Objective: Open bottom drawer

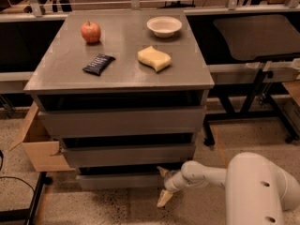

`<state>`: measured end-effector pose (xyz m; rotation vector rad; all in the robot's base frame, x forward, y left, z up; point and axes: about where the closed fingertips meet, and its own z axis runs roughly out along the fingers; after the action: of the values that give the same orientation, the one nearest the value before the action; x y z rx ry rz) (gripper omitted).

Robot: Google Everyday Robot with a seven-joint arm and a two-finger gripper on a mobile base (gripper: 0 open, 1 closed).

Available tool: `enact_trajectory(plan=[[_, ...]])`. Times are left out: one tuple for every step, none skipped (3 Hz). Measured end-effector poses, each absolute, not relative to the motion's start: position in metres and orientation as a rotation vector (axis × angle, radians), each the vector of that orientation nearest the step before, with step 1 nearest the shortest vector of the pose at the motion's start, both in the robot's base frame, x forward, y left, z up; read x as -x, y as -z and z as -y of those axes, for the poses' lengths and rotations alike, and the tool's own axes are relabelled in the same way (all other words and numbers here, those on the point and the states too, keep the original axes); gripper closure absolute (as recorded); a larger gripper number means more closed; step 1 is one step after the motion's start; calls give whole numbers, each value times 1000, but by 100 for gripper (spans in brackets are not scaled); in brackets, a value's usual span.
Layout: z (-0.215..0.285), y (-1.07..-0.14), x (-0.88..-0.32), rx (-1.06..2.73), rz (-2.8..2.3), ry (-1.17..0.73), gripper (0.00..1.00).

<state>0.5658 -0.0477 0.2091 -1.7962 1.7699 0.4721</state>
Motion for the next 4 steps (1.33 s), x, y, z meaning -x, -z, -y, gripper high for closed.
enact_trajectory(plan=[[41,-197,-582,1803,-1740,-484,0],[30,-189,-595,1828,-1702,-502,15],[22,-182,-599,1849,-1681,-533,37],[15,-185,-592,1867,-1649,-576,61]])
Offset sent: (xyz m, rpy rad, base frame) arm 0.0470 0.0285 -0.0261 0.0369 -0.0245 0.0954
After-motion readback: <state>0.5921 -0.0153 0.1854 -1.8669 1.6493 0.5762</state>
